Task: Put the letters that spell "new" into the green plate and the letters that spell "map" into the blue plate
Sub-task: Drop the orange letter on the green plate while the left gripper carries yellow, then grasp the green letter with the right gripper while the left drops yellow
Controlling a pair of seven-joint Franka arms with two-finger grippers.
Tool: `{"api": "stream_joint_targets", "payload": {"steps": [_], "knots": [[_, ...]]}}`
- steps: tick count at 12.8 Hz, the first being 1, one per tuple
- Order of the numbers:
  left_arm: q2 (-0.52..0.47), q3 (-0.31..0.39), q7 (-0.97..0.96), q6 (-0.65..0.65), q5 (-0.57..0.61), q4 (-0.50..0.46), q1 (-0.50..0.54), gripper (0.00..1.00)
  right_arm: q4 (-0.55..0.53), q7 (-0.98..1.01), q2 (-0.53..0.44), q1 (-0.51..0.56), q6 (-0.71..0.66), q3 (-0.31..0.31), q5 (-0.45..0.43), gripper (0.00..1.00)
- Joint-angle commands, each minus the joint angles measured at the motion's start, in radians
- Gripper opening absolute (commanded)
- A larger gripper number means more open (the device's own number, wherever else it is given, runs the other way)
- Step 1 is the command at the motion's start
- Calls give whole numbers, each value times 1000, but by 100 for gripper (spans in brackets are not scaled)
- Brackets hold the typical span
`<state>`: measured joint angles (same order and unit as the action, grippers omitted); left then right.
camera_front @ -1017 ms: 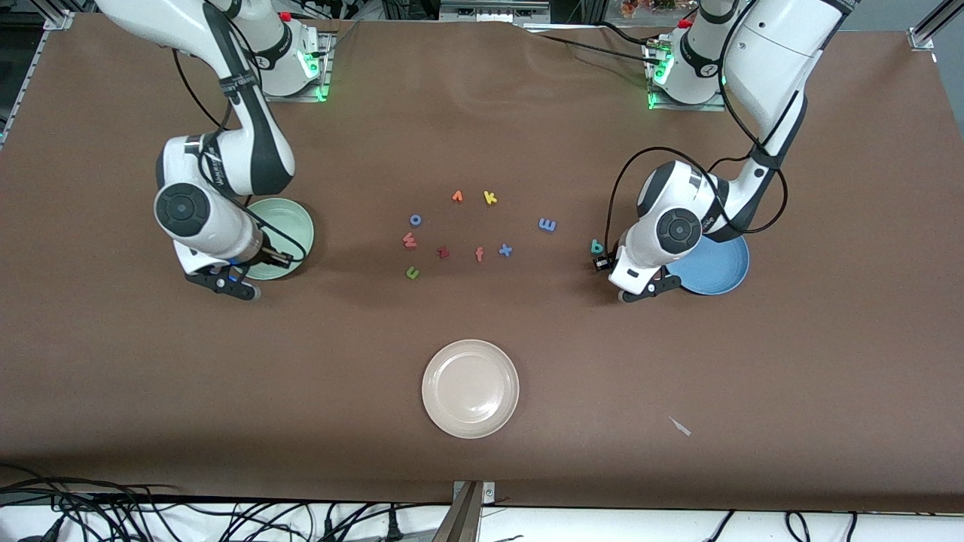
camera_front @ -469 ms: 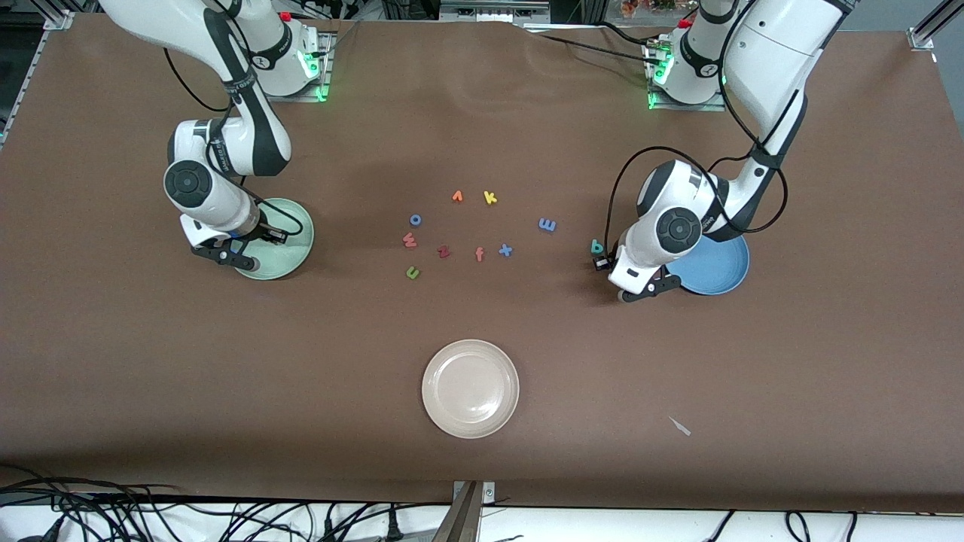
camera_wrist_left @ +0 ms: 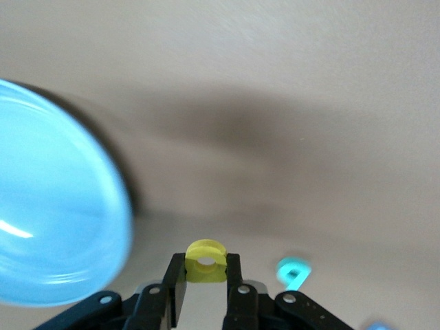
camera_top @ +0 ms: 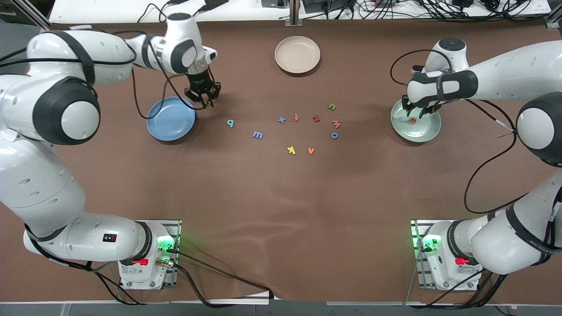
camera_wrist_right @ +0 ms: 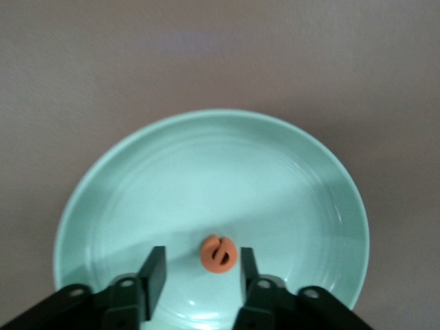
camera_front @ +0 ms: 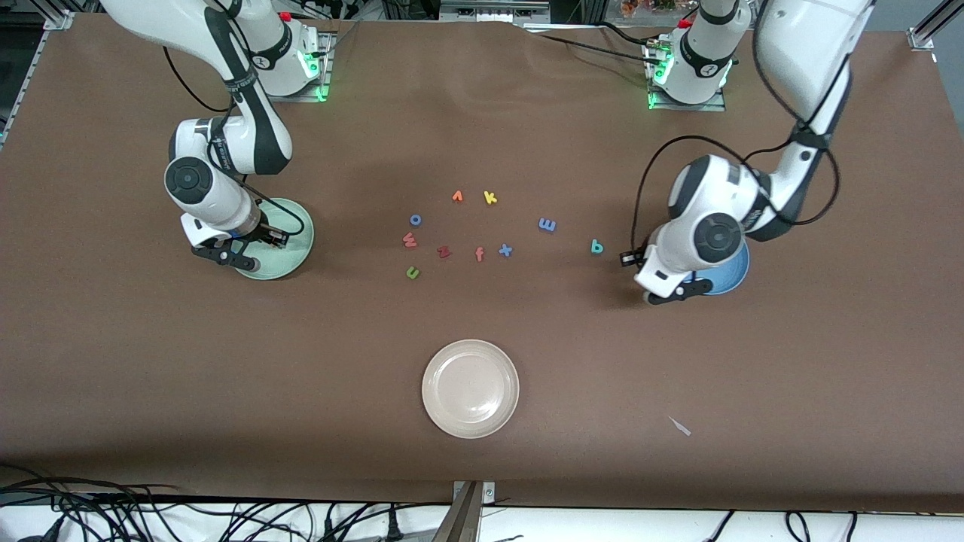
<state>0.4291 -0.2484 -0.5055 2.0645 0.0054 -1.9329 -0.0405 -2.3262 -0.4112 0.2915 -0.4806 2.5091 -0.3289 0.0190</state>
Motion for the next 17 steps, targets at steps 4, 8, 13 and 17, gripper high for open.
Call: {"api": "stream_joint_targets", "payload": {"steps": [4, 8, 13, 17], "knots": [[-32, 5, 370, -121, -1, -6, 163, 8, 359, -89, 58, -23, -361, 73, 131, 98], [20, 5, 487, -113, 103, -11, 241, 8, 516, -254, 178, -27, -357, 158, 258, 98], [76, 5, 547, -50, 156, -8, 304, 9, 530, -357, 294, -114, -127, 220, 276, 99], [97, 5, 567, -30, 156, -8, 324, 17, 530, -394, 340, -161, -15, 220, 276, 99]]}}
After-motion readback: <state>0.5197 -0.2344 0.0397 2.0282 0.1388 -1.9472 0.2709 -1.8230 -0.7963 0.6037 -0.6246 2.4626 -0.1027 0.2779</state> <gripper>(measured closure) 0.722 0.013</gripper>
